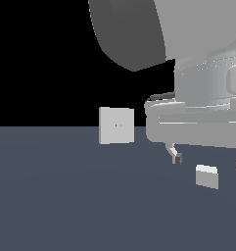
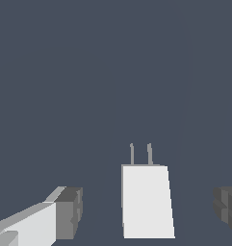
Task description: Plug the charger into the wall socket.
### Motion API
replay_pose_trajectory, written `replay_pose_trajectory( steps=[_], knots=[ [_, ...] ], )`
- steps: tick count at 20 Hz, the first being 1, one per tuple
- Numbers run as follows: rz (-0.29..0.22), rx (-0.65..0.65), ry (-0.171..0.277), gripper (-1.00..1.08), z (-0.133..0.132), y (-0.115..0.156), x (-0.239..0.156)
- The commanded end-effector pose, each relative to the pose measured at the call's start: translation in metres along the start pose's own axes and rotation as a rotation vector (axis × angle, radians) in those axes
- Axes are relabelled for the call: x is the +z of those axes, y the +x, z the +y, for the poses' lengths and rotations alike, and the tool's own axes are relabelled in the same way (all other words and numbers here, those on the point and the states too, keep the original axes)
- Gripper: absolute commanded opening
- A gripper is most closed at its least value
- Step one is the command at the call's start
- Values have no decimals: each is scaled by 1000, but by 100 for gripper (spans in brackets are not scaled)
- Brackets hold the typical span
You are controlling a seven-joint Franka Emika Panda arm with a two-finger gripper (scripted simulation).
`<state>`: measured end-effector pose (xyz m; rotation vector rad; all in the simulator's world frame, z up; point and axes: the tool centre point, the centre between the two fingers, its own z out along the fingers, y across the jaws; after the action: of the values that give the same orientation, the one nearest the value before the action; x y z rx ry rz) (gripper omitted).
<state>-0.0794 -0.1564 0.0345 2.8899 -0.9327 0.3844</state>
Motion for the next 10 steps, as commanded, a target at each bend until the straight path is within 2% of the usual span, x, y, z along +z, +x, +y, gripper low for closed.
replay_pose_trajectory(
  steps=[1,8,9,10],
  knots=[
    [0,1,0,100,0,-3,10],
    [0,2,0,100,0,-6,22],
    [0,2,0,-100,0,-6,22],
    [0,2,0,-100,0,-6,22]
  ],
)
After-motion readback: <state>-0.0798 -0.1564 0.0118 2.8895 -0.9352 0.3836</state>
